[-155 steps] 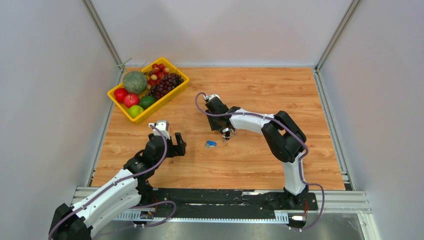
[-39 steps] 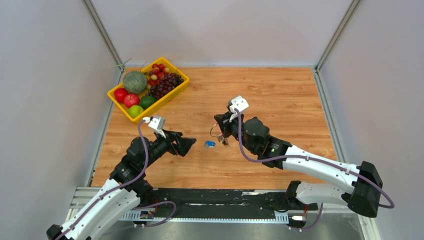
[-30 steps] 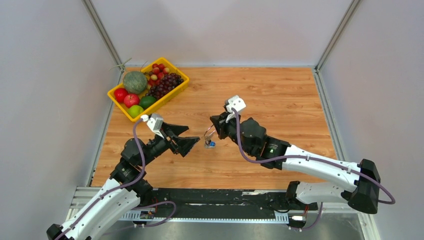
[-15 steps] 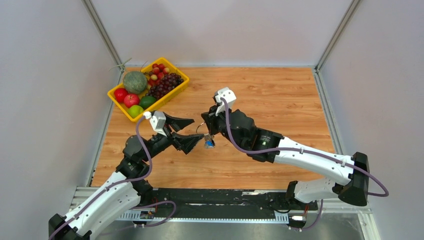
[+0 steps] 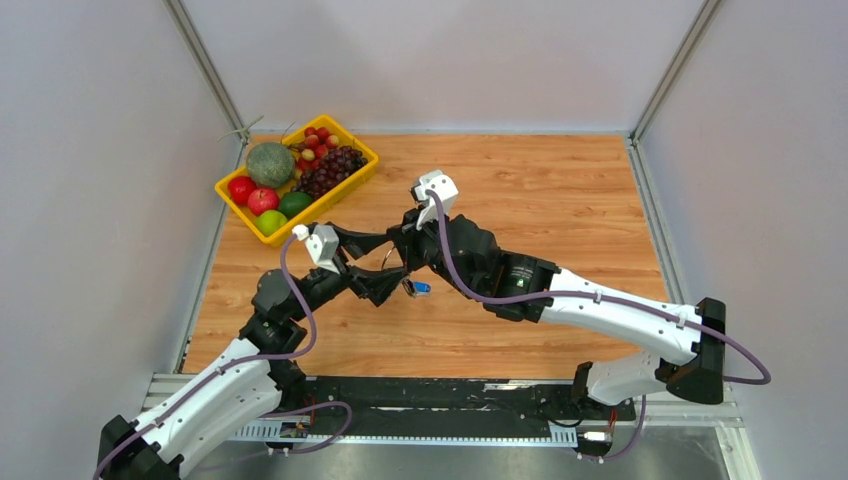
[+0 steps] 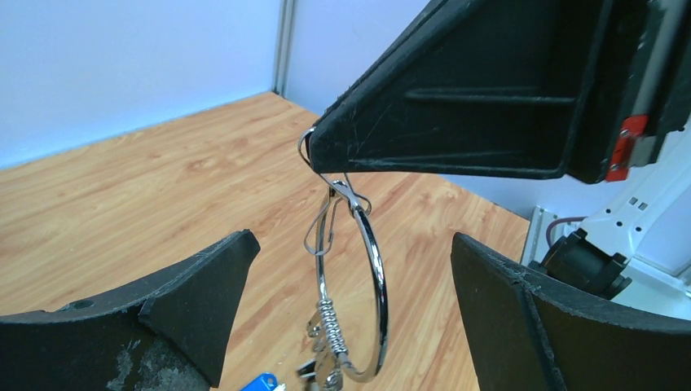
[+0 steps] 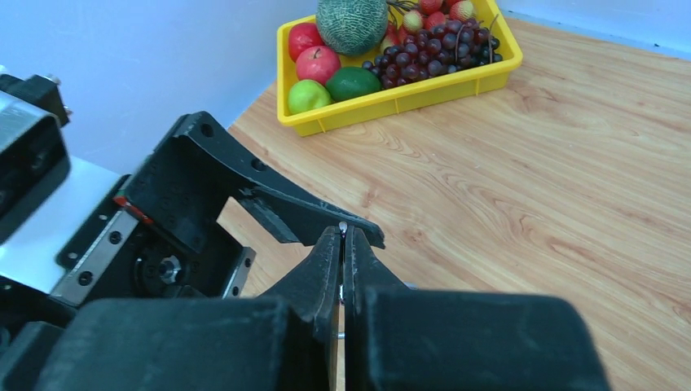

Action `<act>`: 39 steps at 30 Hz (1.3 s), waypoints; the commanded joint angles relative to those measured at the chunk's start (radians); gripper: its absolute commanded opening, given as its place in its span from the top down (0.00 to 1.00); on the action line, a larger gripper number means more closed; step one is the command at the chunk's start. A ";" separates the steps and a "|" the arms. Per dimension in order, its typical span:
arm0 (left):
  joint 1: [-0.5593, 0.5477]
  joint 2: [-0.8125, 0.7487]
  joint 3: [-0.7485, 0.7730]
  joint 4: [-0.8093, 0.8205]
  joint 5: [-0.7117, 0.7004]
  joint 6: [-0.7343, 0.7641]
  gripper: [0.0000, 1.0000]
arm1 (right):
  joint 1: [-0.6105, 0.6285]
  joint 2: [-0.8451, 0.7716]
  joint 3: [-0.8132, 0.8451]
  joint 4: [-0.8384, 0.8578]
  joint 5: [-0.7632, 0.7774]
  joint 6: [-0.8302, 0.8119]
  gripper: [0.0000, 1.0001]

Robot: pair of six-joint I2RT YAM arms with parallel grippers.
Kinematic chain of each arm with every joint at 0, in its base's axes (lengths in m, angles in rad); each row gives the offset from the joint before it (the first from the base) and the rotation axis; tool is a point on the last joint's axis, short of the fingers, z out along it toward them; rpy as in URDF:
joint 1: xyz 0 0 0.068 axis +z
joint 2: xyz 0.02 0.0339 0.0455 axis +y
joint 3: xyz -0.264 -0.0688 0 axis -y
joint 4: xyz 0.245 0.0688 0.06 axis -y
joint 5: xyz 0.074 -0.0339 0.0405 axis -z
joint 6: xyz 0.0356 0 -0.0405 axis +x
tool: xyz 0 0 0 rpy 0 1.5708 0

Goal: Put the keys on the keyring

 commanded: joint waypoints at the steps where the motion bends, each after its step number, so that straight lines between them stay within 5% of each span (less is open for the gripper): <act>1: -0.010 0.001 -0.005 0.060 -0.019 0.052 0.00 | 0.019 0.012 0.074 -0.007 0.016 0.017 1.00; 12: -0.018 0.013 0.003 0.087 -0.063 0.076 0.03 | 0.050 0.031 0.101 -0.008 0.035 0.015 1.00; 21: -0.022 0.040 0.013 0.074 -0.045 0.093 0.38 | 0.076 0.023 0.113 -0.008 0.082 0.005 1.00; 32: -0.025 0.017 0.011 0.070 -0.048 0.098 0.59 | 0.086 0.027 0.109 -0.002 0.096 0.003 1.00; 39: -0.025 -0.010 0.009 0.079 -0.050 0.088 0.89 | 0.090 0.019 0.081 0.000 0.095 0.011 1.00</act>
